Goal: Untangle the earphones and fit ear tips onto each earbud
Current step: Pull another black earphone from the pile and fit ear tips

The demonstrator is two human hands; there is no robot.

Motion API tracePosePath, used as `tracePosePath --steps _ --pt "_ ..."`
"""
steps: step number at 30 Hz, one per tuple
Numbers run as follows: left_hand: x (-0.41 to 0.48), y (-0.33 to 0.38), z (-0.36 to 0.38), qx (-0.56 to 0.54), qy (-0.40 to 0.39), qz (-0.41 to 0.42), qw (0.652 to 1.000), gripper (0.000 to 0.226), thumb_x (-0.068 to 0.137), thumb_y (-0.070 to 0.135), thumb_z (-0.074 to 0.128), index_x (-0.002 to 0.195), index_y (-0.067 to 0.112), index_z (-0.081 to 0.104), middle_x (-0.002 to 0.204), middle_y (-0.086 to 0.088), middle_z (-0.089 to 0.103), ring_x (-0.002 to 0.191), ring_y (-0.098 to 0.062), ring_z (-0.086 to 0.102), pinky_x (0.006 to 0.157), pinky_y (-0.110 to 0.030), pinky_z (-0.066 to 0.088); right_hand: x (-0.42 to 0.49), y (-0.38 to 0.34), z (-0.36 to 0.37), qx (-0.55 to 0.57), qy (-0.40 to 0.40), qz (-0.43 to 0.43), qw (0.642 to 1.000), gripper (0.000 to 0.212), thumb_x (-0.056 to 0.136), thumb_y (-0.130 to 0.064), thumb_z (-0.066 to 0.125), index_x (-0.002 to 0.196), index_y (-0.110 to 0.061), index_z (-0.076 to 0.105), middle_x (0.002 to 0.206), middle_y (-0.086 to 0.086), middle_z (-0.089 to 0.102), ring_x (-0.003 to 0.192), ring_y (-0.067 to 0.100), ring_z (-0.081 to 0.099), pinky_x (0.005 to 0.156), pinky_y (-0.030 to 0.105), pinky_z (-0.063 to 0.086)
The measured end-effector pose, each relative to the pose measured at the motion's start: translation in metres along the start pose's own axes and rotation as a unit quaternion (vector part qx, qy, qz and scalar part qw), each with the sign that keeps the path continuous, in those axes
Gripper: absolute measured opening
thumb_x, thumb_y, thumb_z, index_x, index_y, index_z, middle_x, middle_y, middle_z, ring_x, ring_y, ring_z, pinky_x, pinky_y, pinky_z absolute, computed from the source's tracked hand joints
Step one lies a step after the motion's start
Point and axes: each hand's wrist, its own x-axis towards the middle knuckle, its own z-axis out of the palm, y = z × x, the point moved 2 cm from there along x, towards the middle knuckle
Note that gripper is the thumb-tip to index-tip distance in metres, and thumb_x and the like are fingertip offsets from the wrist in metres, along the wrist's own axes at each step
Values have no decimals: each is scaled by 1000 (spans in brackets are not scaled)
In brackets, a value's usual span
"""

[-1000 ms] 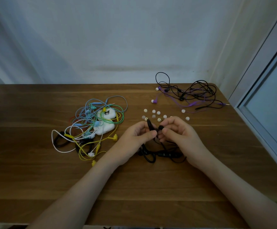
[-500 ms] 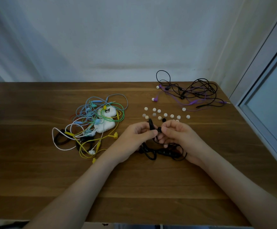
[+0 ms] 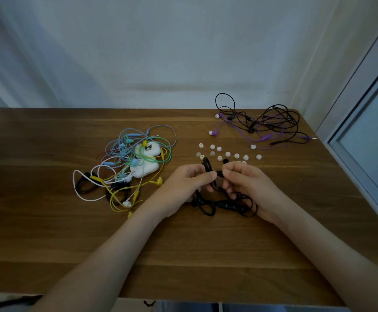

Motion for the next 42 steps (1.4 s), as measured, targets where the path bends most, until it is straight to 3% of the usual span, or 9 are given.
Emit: tracePosePath --steps 7,12,17,23,26,31,38,42 --pt "2 -1 -2 21 -16 -14 1000 10 95 24 57 95 18 64 60 9 62 44 -2 42 39 -15 25 -1 3 1 -52 16 -29 998 17 97 -13 49 84 -16 60 68 -3 59 64 7 54 60 20 45" --pt "3 -1 -3 40 -25 -21 999 9 94 26 59 96 20 64 63 9 63 60 -9 51 45 -14 32 -2 6 2 -95 35 -48 994 16 97 -13 49 86 -16 60 67 -5 59 64 5 54 60 18 45" --pt "6 -6 -1 77 -29 -19 996 17 92 25 62 99 11 66 76 0 67 75 -12 60 68 -25 44 -3 7 5 -155 53 -65 984 16 97 -15 48 87 -17 60 67 -7 57 62 2 53 59 16 46" --pt "7 -11 0 59 -12 15 998 16 92 23 62 102 10 66 84 -5 68 75 -9 63 88 -39 49 -3 7 7 -171 73 -75 980 15 98 -16 48 88 -18 60 66 -8 58 61 2 54 57 14 46" --pt "7 -12 -1 39 -17 31 999 20 92 21 61 106 7 66 86 -5 68 75 -8 62 85 -37 49 -2 7 8 -170 76 -73 980 14 98 -17 48 91 -16 60 66 -7 60 61 2 56 57 16 46" --pt "5 -10 1 21 -33 55 998 14 95 14 57 103 5 64 80 4 67 73 -5 61 73 -19 48 -3 5 11 -169 67 -75 980 10 97 -18 50 89 -17 56 67 -7 61 62 3 57 58 18 47" --pt "1 -4 5 -37 -68 77 994 16 96 6 50 92 14 64 75 9 67 72 -1 62 69 -14 47 -5 7 10 -98 94 -121 983 3 96 -7 50 94 -9 52 67 0 62 62 9 58 57 18 47" --pt "0 -2 5 -33 -70 65 995 15 96 8 52 93 14 65 74 9 69 72 0 63 68 -12 47 -4 6 8 -76 107 -127 983 13 96 -5 49 94 -11 60 68 -3 61 62 5 57 57 17 47"
